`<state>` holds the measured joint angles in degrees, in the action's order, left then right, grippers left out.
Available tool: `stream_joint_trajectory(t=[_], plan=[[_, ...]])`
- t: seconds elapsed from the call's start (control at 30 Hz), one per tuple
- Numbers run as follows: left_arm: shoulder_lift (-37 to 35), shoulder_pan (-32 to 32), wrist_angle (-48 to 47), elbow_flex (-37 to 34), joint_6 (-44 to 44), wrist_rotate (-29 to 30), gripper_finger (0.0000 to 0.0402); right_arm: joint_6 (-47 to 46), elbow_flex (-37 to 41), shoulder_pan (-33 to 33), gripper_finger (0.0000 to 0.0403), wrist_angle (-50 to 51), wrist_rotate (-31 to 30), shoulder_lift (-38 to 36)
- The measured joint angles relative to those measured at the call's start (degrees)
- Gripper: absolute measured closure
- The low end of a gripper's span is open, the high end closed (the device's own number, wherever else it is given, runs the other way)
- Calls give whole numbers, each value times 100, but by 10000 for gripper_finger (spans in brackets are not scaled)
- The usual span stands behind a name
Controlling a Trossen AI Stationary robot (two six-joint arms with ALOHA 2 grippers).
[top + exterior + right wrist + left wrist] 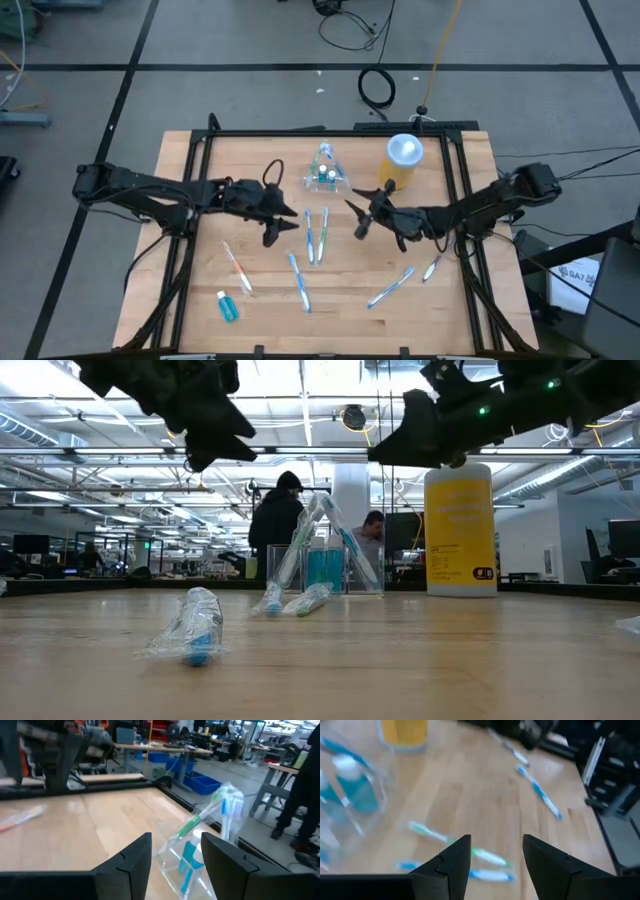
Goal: Pick & Place toothbrushing station
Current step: Put the orange toothbrush into the left compartment of the transparent organizer
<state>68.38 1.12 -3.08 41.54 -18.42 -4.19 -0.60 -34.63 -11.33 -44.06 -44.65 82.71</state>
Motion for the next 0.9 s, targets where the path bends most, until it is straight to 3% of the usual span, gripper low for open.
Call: stream_joint_trajectory(t=[0.13,0.37,0.67,0.8,0.9], plan=[[0,286,-567,0,-653,406,215,-238,115,0,237,0,251,-158],[0,947,-2044,0,-2526,1050,215,-582,203,7,239,128,1442,-163],[0,2102,-4091,0,-6535,1113,215,-71,203,76,242,230,1626,-159],[0,2672,-4428,-1,-8425,1134,215,-94,203,233,243,231,1623,-159],[0,3052,-4499,0,-9285,1163,215,-295,203,352,243,235,1623,-159]])
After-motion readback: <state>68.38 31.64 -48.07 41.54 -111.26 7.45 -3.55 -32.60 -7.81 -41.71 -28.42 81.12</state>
